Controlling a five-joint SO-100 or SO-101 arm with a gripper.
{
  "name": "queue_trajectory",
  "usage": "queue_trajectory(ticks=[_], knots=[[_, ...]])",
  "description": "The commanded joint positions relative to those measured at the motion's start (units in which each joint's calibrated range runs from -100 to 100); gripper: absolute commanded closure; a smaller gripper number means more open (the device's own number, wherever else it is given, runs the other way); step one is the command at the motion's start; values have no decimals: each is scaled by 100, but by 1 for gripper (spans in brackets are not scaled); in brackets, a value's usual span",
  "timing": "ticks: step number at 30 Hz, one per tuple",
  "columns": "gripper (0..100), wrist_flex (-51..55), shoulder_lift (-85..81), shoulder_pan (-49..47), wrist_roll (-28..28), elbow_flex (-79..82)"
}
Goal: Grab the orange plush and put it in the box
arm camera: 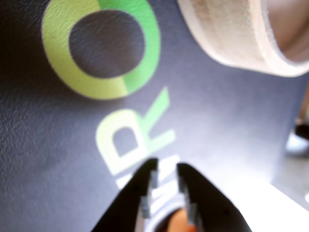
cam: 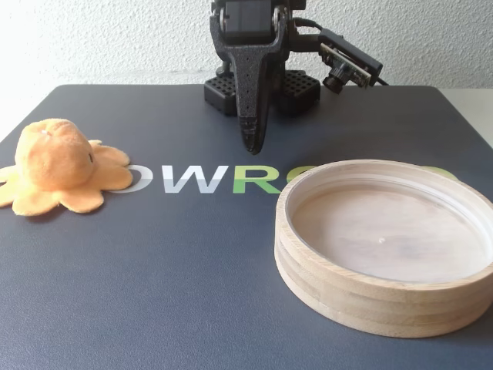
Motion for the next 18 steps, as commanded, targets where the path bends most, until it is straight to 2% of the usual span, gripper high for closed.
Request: queue_trajectory(ticks=[1,10,14,18], knots=[[96,-19,-11,-16,-13,81],[96,-185,-36,-31,-13,-46],[96,94,141,7,-39,-1125],[96,320,1296,7,-454,-2249]])
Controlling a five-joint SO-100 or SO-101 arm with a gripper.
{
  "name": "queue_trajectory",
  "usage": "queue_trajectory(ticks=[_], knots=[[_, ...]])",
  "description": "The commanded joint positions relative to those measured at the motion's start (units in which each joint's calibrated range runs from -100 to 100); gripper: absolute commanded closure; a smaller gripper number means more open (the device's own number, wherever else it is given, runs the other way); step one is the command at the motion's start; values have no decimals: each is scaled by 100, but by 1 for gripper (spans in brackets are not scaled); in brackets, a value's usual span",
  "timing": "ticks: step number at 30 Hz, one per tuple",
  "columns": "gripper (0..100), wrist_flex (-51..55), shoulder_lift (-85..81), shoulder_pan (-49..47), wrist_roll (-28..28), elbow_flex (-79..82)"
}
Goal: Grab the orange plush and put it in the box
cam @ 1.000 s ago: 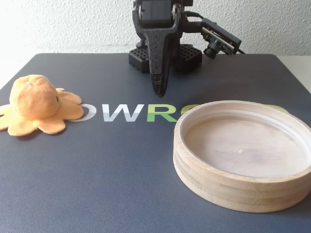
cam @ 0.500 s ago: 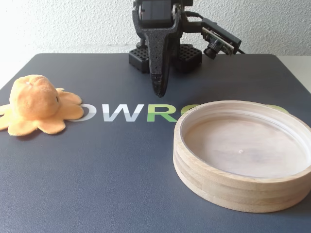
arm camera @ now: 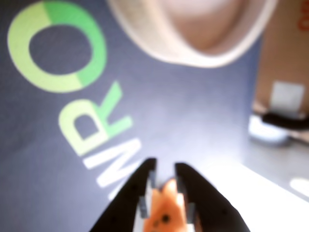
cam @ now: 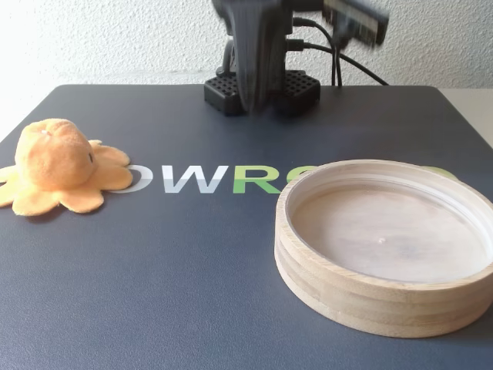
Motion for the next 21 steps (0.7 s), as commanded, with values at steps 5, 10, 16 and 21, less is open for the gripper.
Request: queue_trajectory(ticks=[5,10,16,21], knots=[[96,-200,4194,44,-598,-3040],[96,531,7247,163,-1097,-5923],[95,2619,10189,1000,-567,-9948],[96,3480,11412,1187,876,-11363]])
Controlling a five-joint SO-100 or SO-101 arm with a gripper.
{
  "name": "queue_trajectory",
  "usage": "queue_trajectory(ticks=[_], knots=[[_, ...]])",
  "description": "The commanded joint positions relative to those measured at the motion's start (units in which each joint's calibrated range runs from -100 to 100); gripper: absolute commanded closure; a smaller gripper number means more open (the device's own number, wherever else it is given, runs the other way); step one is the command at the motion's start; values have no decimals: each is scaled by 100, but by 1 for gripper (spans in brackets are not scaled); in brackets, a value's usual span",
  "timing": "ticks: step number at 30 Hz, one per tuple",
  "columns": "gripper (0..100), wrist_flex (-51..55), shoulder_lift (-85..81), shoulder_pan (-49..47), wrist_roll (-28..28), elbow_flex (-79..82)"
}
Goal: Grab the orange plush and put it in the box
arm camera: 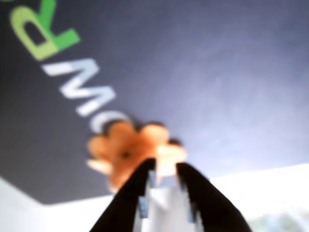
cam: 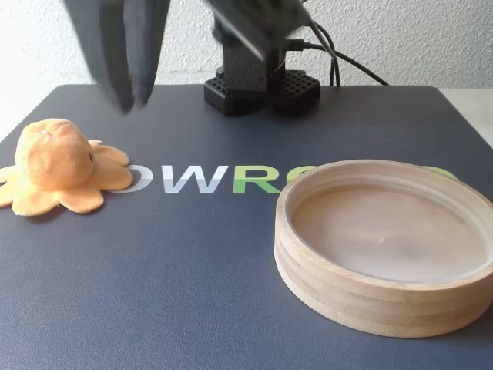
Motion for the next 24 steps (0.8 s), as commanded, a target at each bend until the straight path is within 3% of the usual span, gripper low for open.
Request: queue_trajectory(ticks=[1,5,7,8,13,22,24], knots=[[96,257,115,59,878,-477],[95,257,64,89,752,-42],[95,248,30,216,54,103],[95,248,30,350,-769,113],[96,257,22,589,-2369,113],[95,83,98,1247,-2726,1137],[89,-30,22,1314,-2720,1427]])
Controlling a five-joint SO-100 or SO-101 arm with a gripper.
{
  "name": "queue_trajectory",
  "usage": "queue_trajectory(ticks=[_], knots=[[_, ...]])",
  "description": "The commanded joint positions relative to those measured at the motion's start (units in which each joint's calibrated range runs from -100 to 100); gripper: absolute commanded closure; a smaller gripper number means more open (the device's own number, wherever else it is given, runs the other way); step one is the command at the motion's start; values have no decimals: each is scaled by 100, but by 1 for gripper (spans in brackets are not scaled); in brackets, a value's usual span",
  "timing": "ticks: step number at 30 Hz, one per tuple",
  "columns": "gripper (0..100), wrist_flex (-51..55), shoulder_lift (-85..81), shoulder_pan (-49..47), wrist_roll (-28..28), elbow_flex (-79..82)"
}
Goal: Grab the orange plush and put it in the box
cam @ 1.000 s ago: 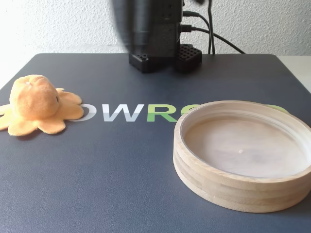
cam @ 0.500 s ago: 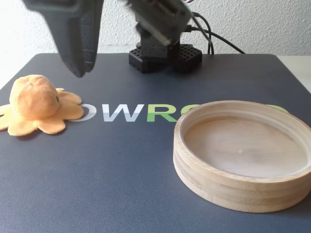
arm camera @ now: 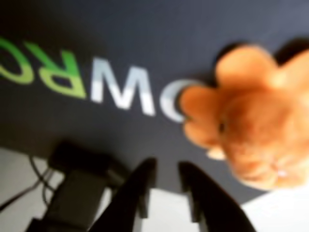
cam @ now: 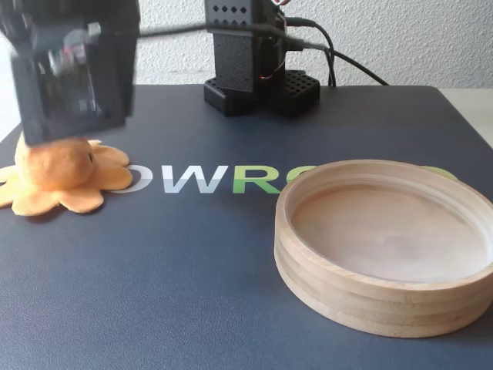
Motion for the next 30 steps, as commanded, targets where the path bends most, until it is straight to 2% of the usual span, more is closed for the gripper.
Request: queue_trajectory(ticks=[1,4,7,15,21,23,30], knots=[[84,-142,-131,194,-23,431],[69,-159,-131,224,-29,485],[58,-194,-131,202,-18,494],[42,-707,-131,217,13,721],[35,-716,-81,247,8,803],[35,-733,-47,374,19,803],[41,-1395,-13,941,575,1211]])
